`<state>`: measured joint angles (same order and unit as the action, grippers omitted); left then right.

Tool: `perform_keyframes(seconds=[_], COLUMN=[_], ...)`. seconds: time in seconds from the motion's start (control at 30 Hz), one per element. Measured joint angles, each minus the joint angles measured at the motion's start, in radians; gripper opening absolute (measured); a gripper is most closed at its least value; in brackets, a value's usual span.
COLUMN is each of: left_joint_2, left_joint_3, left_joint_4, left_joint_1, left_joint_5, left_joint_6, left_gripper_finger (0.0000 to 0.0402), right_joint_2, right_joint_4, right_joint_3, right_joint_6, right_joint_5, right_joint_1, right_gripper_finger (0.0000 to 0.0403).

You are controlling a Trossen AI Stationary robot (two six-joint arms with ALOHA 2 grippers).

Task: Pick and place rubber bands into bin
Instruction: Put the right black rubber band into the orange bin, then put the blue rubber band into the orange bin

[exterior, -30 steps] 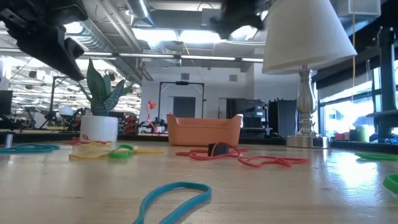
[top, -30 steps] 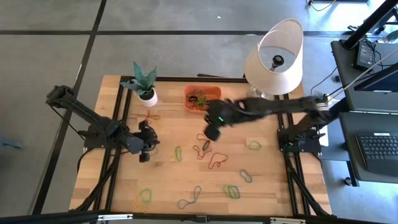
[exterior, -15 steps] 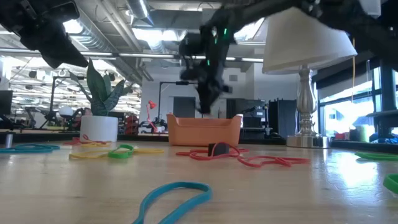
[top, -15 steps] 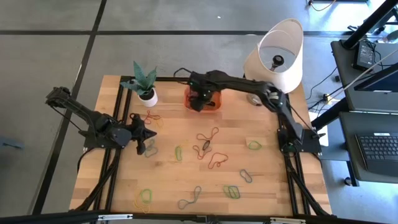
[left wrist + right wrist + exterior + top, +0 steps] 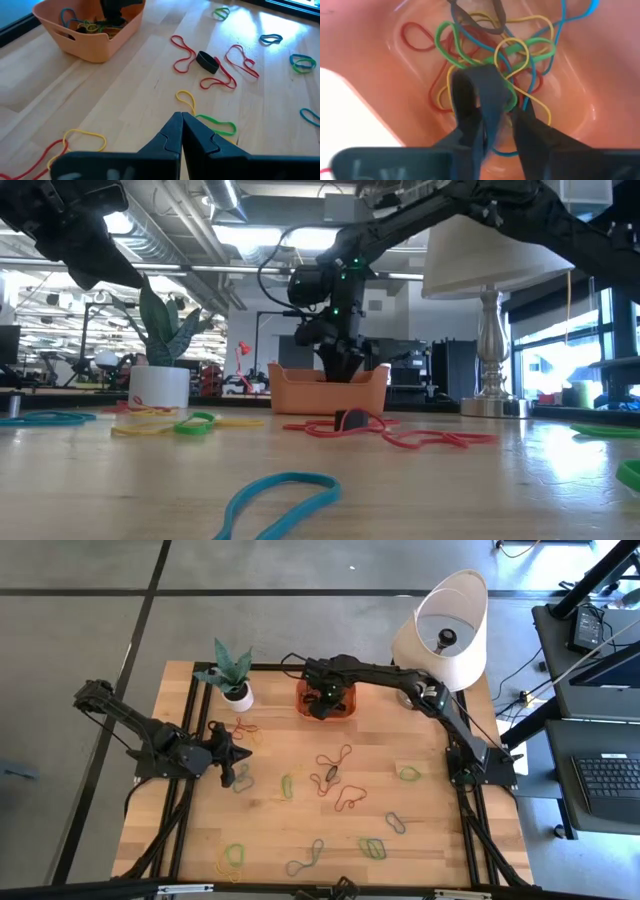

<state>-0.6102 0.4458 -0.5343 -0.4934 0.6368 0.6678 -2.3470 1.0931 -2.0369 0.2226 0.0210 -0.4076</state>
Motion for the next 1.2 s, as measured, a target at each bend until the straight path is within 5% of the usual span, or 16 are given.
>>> perform_keyframes(seconds=[0.3,0.5,0.8,1.1,1.2], left_joint_2=[0.000,0.000,0.000,0.000,0.000], left_joint_3=[-0.001,-0.001,-0.001,-0.001,-0.001], left_joint_4=[-0.013,-0.016,-0.016,-0.015,-0.016], left_joint_1=[0.000,0.000,0.000,0.000,0.000], left_joint_5=[0.000,0.000,-0.026,-0.090,-0.125], left_joint_6=[0.000,0.000,0.000,0.000,0.000], left_gripper_finger=[0.0003,0.0003,0.0003,0.0003,0.0003], right_joint_2=[0.000,0.002,0.005,0.119,0.207], right_joint_4=[0.035,0.115,0.248,0.224,0.180], right_joint_3=[-0.026,-0.145,-0.321,-0.209,-0.087], right_joint_6=[0.009,0.006,-0.034,-0.011,0.034], right_joint_5=[0.000,0.011,0.053,0.125,0.133], right_joint_1=[0.000,0.001,0.073,0.201,0.239], right_gripper_finger=[0.0189,0.0193,0.0142,0.0019,0.0007])
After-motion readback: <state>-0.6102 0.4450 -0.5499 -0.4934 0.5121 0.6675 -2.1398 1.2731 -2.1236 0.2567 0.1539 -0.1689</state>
